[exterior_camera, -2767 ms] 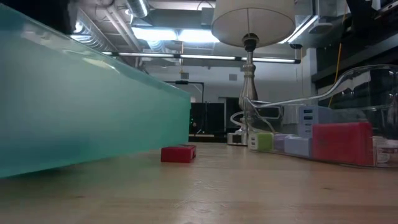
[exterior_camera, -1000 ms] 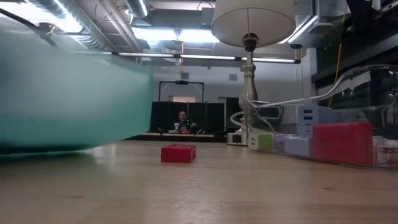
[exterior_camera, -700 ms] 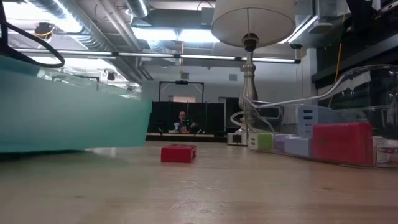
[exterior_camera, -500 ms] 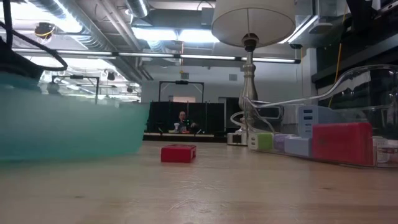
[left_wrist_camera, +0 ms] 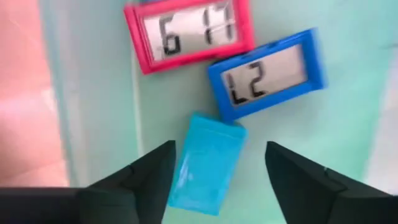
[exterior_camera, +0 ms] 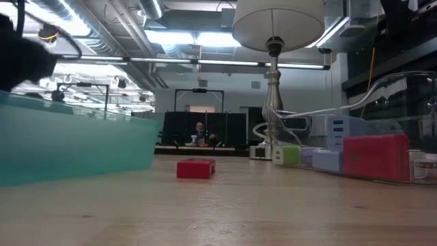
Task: Pick & Place Office items
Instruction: Put the light blue digital clock into the green bin, then put the red digital clock into the green bin
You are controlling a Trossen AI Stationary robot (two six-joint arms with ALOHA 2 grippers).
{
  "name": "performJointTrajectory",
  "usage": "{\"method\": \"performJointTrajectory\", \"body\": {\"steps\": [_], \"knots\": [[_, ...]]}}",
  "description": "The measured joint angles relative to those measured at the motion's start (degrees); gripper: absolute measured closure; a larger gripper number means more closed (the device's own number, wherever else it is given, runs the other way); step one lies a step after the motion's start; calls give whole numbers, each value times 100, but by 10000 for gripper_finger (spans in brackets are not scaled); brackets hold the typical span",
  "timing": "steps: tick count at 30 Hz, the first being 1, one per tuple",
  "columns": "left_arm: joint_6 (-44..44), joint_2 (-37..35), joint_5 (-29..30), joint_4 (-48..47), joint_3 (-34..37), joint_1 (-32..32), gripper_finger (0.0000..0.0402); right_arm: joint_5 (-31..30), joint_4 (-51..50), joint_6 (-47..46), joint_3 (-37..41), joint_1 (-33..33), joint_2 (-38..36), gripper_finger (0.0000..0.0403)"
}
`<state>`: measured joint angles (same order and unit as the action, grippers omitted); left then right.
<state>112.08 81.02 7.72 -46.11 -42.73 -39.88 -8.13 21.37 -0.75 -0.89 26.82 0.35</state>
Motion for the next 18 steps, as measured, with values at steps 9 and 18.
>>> {"method": "performJointTrajectory", "body": {"steps": [9, 18], "knots": [[-5, -706, 1767, -800, -943, 42, 123, -1, 0, 0, -1, -1, -1, 124], [-2119, -733, 3315, -27, -2551, 1441, 122, 0, -2, 0, 0, -1, 0, 124]]}}
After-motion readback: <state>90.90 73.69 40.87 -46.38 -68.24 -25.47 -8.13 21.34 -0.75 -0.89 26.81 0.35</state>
